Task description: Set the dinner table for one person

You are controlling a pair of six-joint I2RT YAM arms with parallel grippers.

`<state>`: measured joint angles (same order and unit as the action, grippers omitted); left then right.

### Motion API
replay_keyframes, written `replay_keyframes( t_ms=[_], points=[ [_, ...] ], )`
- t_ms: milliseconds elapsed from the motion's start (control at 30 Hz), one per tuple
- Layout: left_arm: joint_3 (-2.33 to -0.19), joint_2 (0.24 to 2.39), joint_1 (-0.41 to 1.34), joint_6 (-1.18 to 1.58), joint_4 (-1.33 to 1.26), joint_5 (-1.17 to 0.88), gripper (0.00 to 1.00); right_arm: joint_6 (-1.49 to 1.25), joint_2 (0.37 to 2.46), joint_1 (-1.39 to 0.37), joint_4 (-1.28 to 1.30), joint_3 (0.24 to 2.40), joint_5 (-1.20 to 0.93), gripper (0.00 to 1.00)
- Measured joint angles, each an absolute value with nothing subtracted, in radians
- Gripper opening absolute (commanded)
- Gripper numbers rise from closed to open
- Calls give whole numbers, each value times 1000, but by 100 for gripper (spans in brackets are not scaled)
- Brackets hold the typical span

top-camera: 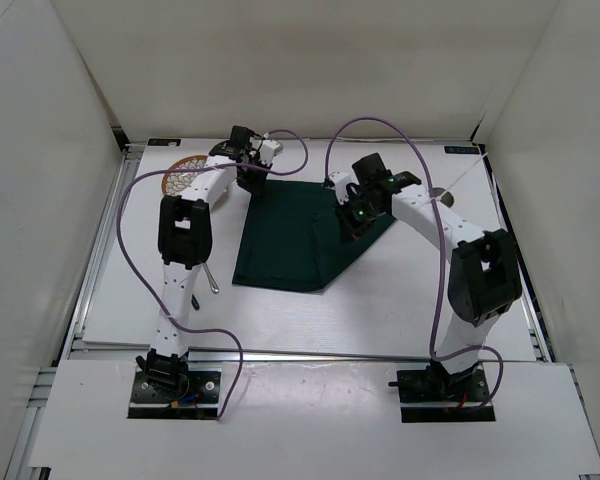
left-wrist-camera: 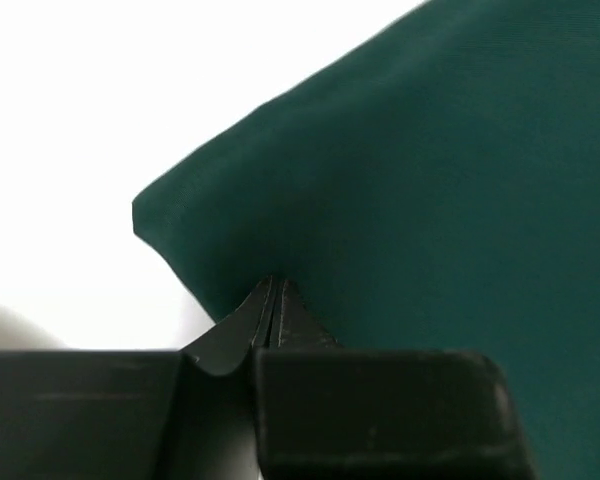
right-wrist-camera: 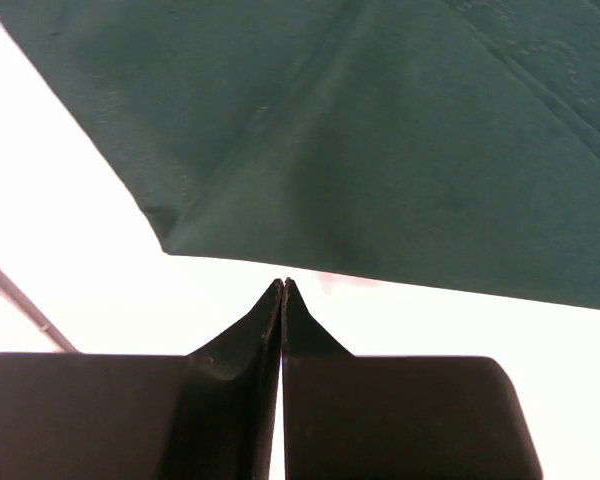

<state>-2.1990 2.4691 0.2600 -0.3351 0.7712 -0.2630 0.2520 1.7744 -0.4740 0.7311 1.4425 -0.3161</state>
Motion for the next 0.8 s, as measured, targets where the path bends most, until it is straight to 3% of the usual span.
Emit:
replay_keyframes(
  t_ms=[233,600,800],
  points=[
    [-2210,2510,268,-305,724,-213,10,250,1804,-449,735,1449,-419,0],
    [-2100,2461,289,-279,627,-151,10,208,2273,-436,671,1852,-472,0],
    [-2043,2428,303,-279,603,-126,10,155,2333,-436,625,1914,-474,0]
  ],
)
